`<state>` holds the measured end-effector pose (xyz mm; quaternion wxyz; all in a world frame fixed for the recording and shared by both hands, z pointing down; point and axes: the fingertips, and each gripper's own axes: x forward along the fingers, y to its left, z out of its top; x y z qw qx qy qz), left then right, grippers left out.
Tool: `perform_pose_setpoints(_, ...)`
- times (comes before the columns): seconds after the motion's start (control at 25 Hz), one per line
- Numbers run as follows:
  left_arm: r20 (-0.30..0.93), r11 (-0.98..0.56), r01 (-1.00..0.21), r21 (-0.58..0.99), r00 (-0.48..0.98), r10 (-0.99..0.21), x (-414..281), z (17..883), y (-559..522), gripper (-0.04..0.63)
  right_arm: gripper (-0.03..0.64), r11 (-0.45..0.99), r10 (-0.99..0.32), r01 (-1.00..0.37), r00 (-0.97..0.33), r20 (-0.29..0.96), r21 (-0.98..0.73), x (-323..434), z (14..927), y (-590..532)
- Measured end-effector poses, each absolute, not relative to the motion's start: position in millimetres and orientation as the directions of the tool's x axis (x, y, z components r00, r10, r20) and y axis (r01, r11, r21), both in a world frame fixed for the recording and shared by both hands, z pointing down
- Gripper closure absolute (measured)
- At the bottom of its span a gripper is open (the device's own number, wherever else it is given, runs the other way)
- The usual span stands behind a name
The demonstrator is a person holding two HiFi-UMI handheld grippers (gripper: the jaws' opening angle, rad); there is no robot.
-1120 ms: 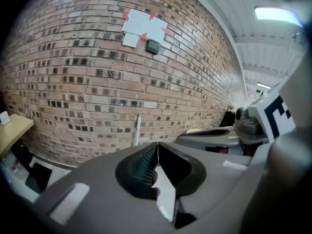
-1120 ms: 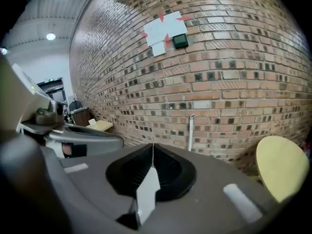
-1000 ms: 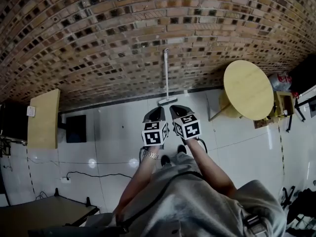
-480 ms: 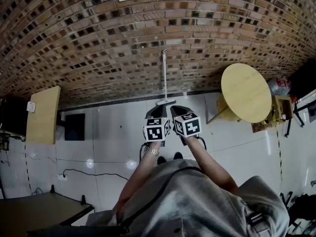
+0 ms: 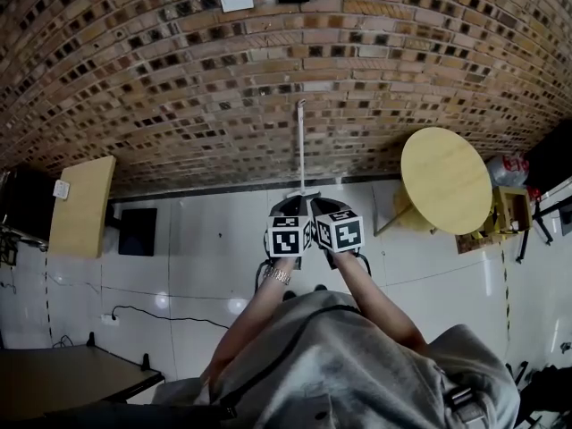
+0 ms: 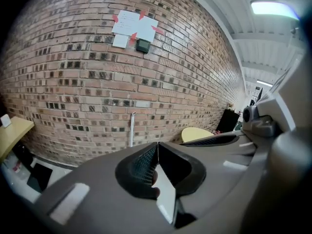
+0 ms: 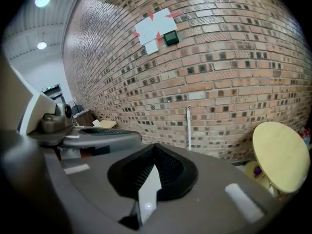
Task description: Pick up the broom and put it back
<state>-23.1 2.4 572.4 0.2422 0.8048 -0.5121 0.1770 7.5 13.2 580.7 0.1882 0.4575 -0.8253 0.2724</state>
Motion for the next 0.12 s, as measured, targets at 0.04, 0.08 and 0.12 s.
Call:
perform_pose_setpoints(0.04,0.533,-0.360,-0.910,0.207,0.414,-0.738,-22.3,571.8,3.1,0.586,0.617,0.435,-0.653,-0.857,-0.511,0.559,-0.275,7.0,580.1,13.5)
perform_pose_setpoints(0.08,0.533,-0.362,-0.909,0.207,0.415,-0.737,-21.4,570.8,3.7,0.586,0.617,0.438,-0.653,-0.857,-0.512,0.558,-0.273,6.5,579.2,13.6)
perform_pose_setpoints(0.12,0.532,-0.364,-0.908,0.206,0.417,-0.737,-20.5,569.7,4.3,0.586,0.617,0.440,-0.654,-0.856,-0.512,0.557,-0.271,6.1,578.2,13.7)
